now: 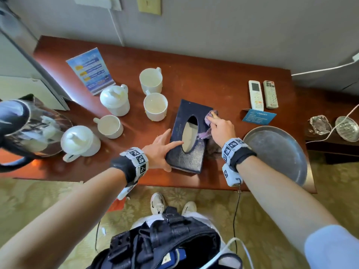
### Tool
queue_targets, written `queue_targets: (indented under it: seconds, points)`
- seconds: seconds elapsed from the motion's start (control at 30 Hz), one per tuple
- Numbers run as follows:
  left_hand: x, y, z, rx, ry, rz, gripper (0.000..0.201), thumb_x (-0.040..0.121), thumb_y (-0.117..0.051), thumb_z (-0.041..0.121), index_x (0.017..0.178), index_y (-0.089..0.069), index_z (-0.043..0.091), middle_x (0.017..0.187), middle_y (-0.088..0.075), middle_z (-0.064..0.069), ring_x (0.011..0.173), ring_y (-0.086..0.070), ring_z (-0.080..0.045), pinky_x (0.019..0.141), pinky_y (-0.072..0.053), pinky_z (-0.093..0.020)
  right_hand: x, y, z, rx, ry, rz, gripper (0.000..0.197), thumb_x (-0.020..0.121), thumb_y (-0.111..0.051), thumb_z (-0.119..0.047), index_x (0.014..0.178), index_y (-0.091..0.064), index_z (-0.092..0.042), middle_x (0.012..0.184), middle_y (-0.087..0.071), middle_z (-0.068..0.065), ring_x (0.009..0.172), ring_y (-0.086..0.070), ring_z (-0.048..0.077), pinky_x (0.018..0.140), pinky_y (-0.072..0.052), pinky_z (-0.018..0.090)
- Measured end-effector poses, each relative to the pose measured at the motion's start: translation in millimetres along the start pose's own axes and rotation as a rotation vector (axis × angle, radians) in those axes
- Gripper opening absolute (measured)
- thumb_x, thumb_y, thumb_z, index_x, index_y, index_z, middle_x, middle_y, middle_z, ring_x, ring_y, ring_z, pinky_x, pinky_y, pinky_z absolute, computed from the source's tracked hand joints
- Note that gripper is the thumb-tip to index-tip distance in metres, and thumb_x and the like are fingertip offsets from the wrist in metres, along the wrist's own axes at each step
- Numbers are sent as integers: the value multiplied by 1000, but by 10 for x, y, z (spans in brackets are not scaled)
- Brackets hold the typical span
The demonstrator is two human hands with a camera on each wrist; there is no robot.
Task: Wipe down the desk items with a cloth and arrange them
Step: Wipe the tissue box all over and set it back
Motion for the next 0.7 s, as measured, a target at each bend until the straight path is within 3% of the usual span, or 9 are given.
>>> queue_targets:
  seconds: [0.1,0.17,0.23,0.3,0.4,0.53,0.6,0.7]
  points:
    - [52,44,79,127,37,38,107,71,-84,29,152,-17,51,163,22,-2,152,-2,-29,102,-49,-49,-103,45,73,40,14,16,37,101,-47,-12,132,-64,-22,142,-55,4,122,-57,40,105,-43,36]
    - [66,62,153,152,66,29,99,69,-83,25,147,-27,49,163,19,-6,146,-22,-34,96,-53,-47,-197,29,162,58,6,6,36,101,-48,-13,131,-65,-22,143,-54,1,124,-56,37,106,-42,35]
    - [56,78,213,164,73,26,90,68,-82,21,141,-36,46,162,16,-8,128,-47,-40,89,-56,-44,-286,6,237,72,2,-15,36,100,-49,-14,130,-65,-24,143,-54,0,125,-56,36,108,-42,36]
    - [29,94,246,152,73,9,85,67,-82,20,136,-40,45,161,13,-7,107,-60,-41,86,-57,-42,-353,49,273,119,1,-6,35,100,-49,-14,129,-66,-23,142,-55,0,128,-55,32,111,-39,35]
    - [0,164,327,130,78,-18,81,63,-82,25,128,-42,50,155,-3,-6,93,-63,-40,83,-58,-41,-429,235,208,205,59,93,33,99,-51,-10,126,-68,-19,137,-59,3,129,-55,26,110,-38,28]
    - [-94,435,597,46,95,-39,77,65,-82,26,131,-48,48,129,-33,-5,99,-56,-34,85,-55,-41,-513,579,10,325,149,213,31,97,-54,-5,121,-71,-14,131,-63,5,123,-60,24,105,-44,27]
    - [-115,622,731,-6,90,-65,75,69,-81,24,134,-52,45,120,-44,-4,100,-53,-28,82,-51,-35,-511,777,-78,378,195,239,32,95,-54,-4,119,-72,-15,131,-63,4,125,-58,17,107,-41,23]
    - [-116,850,902,-186,91,-135,67,75,-80,14,134,-58,38,98,-56,0,83,-57,-18,70,-49,-25,-466,1086,-117,428,203,238,32,95,-55,-8,118,-73,-20,131,-64,2,126,-57,13,109,-41,25]
Point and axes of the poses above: each hand's wrist, its own x-axis towards the middle knuckle, its own y-axis out of the back of the hand, z = x × y, the point moved 8 cm from there along x, towards the middle knuckle
